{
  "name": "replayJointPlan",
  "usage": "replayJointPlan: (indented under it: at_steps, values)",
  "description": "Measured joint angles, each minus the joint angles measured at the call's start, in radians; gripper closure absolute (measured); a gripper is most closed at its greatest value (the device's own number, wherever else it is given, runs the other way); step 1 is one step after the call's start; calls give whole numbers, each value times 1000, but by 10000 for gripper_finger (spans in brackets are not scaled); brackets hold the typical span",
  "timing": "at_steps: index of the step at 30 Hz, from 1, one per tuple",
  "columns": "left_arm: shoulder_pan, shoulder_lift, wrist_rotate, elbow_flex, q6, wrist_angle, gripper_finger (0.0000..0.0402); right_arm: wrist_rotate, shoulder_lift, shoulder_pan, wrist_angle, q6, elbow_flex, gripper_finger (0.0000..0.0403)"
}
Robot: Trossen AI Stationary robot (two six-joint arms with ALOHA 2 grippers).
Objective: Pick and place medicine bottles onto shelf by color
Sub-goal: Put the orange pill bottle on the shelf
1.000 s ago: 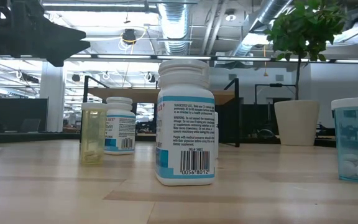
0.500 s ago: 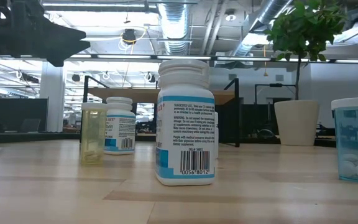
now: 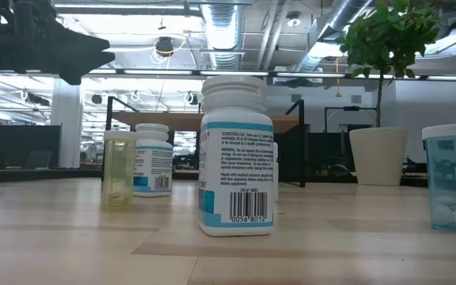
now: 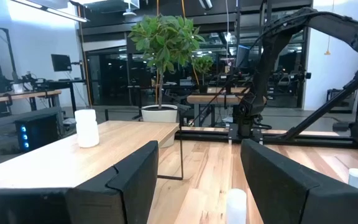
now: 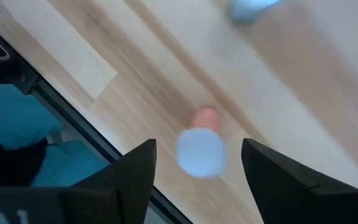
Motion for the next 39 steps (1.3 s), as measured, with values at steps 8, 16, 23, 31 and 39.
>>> replayJointPlan:
  at_steps: [8, 16, 23, 31, 39]
  values:
    - [0, 2, 0, 1, 0, 2, 184, -32, 43, -15, 14, -18, 4, 143]
    - [0, 2, 2, 1, 0, 1, 184, -50, 43, -27, 3, -19, 4, 143]
    - [0, 2, 3, 1, 0, 0, 184, -74, 42, -30, 3, -6, 4, 143]
    - [0, 2, 3, 1, 0, 0, 184, -74, 38, -32, 7, -10, 4, 171]
    - [0, 2, 3, 1, 0, 0, 184, -77, 38, -29, 7, -11, 4, 258]
